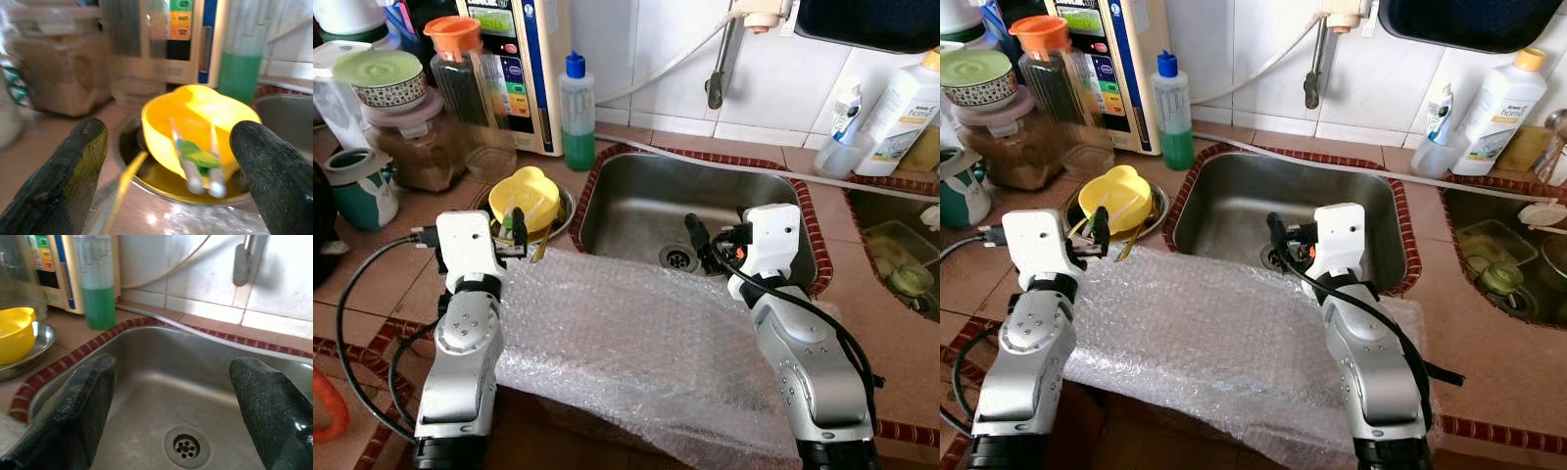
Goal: Kitchen organization
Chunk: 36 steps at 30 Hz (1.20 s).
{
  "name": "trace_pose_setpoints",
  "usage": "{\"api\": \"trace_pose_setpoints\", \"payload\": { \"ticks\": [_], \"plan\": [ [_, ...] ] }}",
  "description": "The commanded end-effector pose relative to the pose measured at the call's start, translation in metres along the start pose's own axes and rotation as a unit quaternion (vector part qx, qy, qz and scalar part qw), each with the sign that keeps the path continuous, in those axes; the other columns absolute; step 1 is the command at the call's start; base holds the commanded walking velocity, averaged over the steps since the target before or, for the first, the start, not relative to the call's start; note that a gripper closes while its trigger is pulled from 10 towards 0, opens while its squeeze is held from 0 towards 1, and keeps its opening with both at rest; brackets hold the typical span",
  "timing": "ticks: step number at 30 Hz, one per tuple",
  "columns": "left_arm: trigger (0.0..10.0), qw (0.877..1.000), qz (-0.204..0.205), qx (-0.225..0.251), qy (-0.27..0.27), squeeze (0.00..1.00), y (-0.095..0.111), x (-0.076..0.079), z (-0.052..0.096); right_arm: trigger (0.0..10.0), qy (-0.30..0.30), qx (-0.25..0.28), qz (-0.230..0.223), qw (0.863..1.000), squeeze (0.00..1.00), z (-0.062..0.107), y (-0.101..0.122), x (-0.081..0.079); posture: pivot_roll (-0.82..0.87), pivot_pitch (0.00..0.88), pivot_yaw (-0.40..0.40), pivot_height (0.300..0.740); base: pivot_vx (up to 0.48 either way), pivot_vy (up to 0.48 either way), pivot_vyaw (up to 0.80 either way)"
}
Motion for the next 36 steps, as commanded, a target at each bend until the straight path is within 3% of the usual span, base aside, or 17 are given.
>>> {"api": "trace_pose_setpoints", "payload": {
  "ticks": [1, 10, 12, 15, 19, 20, 21, 22, 24, 25, 27, 36],
  "plan": [
    [10.0, 1.0, 0.015, 0.005, -0.025, 0.0, 0.002, 0.012, -0.003, 10.0, 0.024, 0.008, -0.003, 1.0, 0.0, 0.002, 0.006, -0.008, 0.02, 0.058, -0.024, 0.74, 0.0, 0.0, 0.0],
    [10.0, 0.998, 0.056, -0.006, -0.043, 0.0, 0.0, 0.028, -0.006, 10.0, 0.077, 0.003, -0.012, 0.997, 0.0, 0.007, 0.005, -0.026, 0.01, 0.058, -0.024, 0.74, 0.0, 0.0, 0.0],
    [10.0, 0.997, 0.058, -0.007, -0.041, 0.0, -0.001, 0.028, -0.006, 10.0, 0.078, 0.004, -0.011, 0.997, 0.0, 0.007, 0.005, -0.026, 0.01, 0.058, -0.024, 0.74, 0.0, 0.0, 0.0],
    [10.0, 0.996, 0.091, -0.024, 0.002, 0.0, -0.007, 0.016, -0.01, 10.0, 0.083, 0.003, -0.01, 0.996, 0.0, 0.008, 0.005, -0.028, 0.01, 0.06, -0.021, 0.74, 0.0, 0.0, 0.0],
    [10.0, 0.994, 0.106, -0.03, 0.007, 0.0, -0.009, 0.013, -0.01, 10.0, 0.085, 0.003, -0.009, 0.996, 0.0, 0.008, 0.005, -0.029, 0.01, 0.062, -0.02, 0.74, 0.0, 0.0, 0.0],
    [4.5, 0.993, 0.116, -0.033, 0.008, 0.0, -0.011, 0.012, -0.01, 10.0, 0.087, 0.001, -0.008, 0.996, 0.0, 0.009, 0.004, -0.029, 0.01, 0.062, -0.02, 0.74, 0.0, 0.0, 0.0],
    [4.5, 0.993, 0.116, -0.033, 0.008, 0.0, -0.011, 0.012, -0.01, 10.0, 0.087, 0.001, -0.008, 0.996, 0.0, 0.009, 0.004, -0.029, 0.01, 0.062, -0.02, 0.74, 0.0, 0.0, 0.0],
    [2.9, 0.993, 0.116, -0.032, 0.006, 0.0, -0.01, 0.012, -0.01, 10.0, 0.087, 0.001, -0.008, 0.996, 0.0, 0.009, 0.004, -0.029, 0.01, 0.063, -0.018, 0.74, 0.0, 0.0, 0.0],
    [0.8, 0.993, 0.117, -0.032, 0.004, 0.0, -0.011, 0.012, -0.01, 10.0, 0.088, 0.0, -0.008, 0.996, 0.0, 0.009, 0.004, -0.029, 0.01, 0.062, -0.017, 0.74, 0.0, 0.0, 0.0],
    [0.2, 0.992, 0.121, -0.032, 0.002, 0.0, -0.01, 0.013, -0.011, 10.0, 0.088, 0.0, -0.007, 0.996, 0.0, 0.009, 0.004, -0.03, 0.01, 0.062, -0.016, 0.74, 0.0, 0.0, 0.0],
    [0.0, 0.992, 0.125, -0.031, -0.003, 0.0, -0.01, 0.016, -0.011, 10.0, 0.088, 0.0, -0.006, 0.996, 0.0, 0.009, 0.004, -0.03, 0.01, 0.06, -0.016, 0.74, 0.0, 0.0, 0.0],
    [0.0, 0.99, 0.134, -0.033, -0.007, 0.0, -0.01, 0.017, -0.012, 10.0, 0.091, 0.0, -0.007, 0.996, 0.0, 0.009, 0.004, -0.03, 0.01, 0.057, -0.014, 0.74, 0.0, 0.0, 0.0]
  ]
}}
Point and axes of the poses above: a point about 5 cm out from each wrist's last joint towards the gripper, its own z axis pointing back from the gripper into the wrist, its own y axis along the axis of the wrist's last joint, x = y × z, the point moved 4 cm from there along -z, pointing out of the wrist towards the gripper, and after that the axes turned 8 degrees about z, right-handed, at the moved point
